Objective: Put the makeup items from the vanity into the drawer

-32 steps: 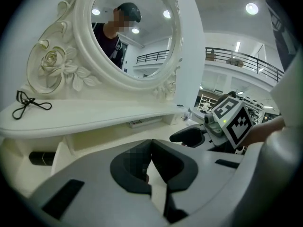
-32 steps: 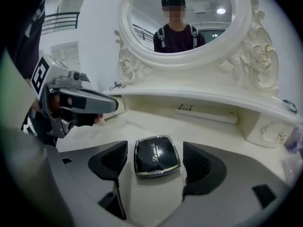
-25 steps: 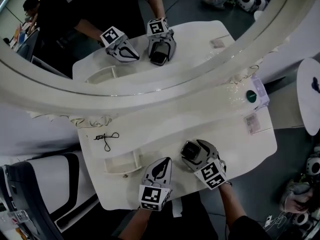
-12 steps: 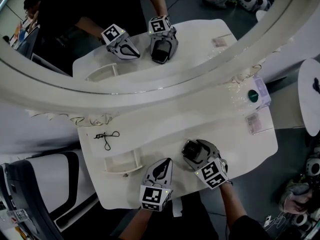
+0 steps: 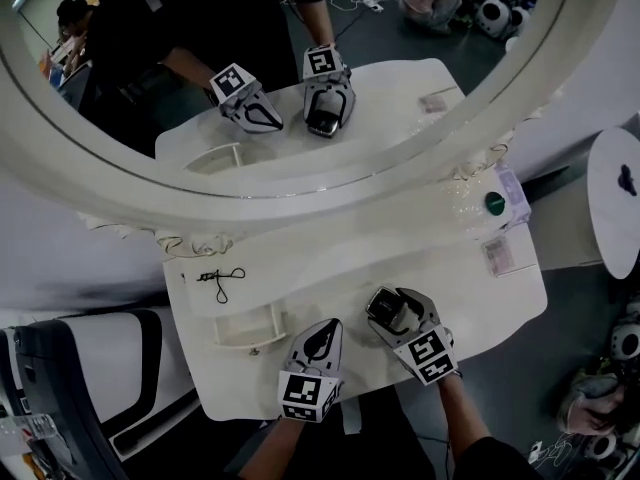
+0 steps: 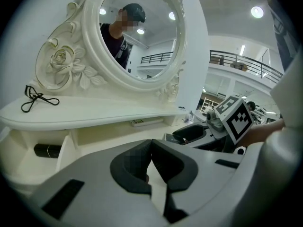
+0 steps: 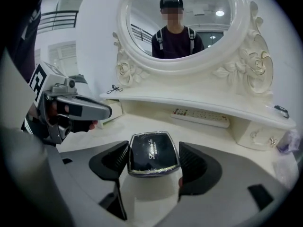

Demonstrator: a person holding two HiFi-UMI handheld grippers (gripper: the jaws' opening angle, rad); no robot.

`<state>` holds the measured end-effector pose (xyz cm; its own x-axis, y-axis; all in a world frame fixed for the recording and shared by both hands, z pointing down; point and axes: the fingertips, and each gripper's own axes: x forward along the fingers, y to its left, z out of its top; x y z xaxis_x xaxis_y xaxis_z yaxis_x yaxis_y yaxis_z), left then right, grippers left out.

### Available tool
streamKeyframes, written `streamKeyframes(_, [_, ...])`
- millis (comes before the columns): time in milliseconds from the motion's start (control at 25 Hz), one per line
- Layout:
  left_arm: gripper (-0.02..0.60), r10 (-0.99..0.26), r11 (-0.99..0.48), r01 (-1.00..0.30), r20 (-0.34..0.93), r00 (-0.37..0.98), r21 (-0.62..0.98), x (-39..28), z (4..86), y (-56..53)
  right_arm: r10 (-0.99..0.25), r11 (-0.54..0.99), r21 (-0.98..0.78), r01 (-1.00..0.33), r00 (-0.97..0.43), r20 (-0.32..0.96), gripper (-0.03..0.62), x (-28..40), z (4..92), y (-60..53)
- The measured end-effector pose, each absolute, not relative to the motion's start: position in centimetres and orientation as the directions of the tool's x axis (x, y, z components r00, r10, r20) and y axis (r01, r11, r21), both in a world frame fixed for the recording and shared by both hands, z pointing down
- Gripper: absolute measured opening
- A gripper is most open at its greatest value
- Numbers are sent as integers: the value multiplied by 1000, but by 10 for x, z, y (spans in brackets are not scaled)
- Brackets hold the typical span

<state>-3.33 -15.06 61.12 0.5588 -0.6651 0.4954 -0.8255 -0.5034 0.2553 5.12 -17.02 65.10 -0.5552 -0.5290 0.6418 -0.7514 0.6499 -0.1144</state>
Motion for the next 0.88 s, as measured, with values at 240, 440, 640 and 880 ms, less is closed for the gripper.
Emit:
streamKeyframes(240, [15, -688, -507, -826, 462, 559, 244, -29, 591, -152, -574, 628, -114, -770, -557, 601, 353, 55, 626, -168])
streamKeyframes(440, [15, -712, -510, -829, 428, 557, 230, -30, 565, -147, -636, 597, -114, -794, -555, 537, 353, 56, 595, -165])
streamKeyframes(640, [15, -743, -507, -836, 387, 546, 208, -35, 533, -138, -692, 569, -127, -813, -556, 461, 353, 55, 556, -155])
streamKeyframes(880, [15, -771, -512, -841, 337, 540, 176, -39, 500, -123, -765, 521, -156, -839, -540, 351, 353, 59, 515, -136])
